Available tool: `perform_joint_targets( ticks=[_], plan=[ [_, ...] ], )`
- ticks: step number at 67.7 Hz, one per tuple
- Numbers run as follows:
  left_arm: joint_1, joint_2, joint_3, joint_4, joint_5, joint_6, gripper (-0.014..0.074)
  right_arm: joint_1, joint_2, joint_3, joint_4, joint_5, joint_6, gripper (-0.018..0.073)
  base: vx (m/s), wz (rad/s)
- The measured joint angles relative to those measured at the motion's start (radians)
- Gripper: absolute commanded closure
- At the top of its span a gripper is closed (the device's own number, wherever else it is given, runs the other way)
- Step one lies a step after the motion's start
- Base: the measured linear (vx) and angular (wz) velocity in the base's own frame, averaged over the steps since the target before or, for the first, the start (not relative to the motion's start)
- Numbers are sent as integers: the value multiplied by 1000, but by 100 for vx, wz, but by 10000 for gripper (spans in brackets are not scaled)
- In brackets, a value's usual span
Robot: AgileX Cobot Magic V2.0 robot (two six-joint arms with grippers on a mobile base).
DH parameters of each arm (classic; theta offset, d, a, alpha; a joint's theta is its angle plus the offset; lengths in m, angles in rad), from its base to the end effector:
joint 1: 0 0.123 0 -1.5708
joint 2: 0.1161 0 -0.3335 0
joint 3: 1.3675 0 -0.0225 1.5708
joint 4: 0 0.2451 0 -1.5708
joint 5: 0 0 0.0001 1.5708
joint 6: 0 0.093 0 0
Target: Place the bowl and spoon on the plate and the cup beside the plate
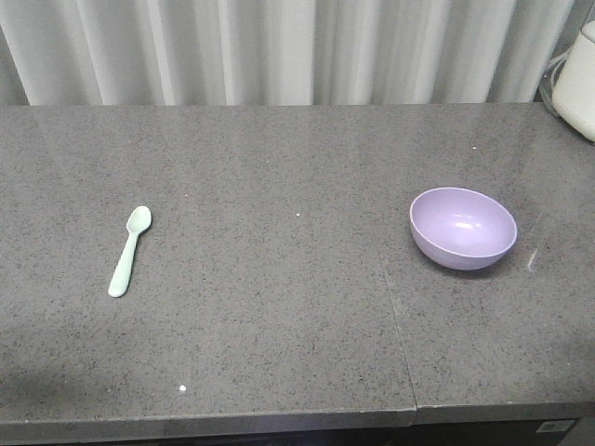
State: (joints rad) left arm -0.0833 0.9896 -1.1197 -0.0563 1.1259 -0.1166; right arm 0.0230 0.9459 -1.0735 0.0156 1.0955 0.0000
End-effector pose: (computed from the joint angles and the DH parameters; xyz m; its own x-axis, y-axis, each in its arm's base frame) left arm 0.1411 -0.0165 0.4226 -0.7938 -0.0744 -0.6036 0.0028 0.9920 -0.1260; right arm 0.1313 0.0043 0.4167 -0.7712 -0.0106 -0.6366 -0.0263 0.9995 0.0152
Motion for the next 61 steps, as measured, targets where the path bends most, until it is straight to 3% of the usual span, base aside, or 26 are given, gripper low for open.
perform_joint_targets(
  ticks=[10,20,46,52,61],
  plan=[
    [0,0,-4,0,0,0,587,0,0,0,0,-1,0,550,0,0],
    [0,0,-4,0,-2,0,514,0,0,0,0,-1,0,465,0,0],
    [0,0,-5,0,-6,0,53,0,0,0,0,-2,0,131,0,0],
    [0,0,-5,0,-11,0,-5,0,0,0,0,-3,0,95,0,0],
    [0,0,-5,0,-11,0,-13,0,0,0,0,-5,0,84,0,0]
  ],
)
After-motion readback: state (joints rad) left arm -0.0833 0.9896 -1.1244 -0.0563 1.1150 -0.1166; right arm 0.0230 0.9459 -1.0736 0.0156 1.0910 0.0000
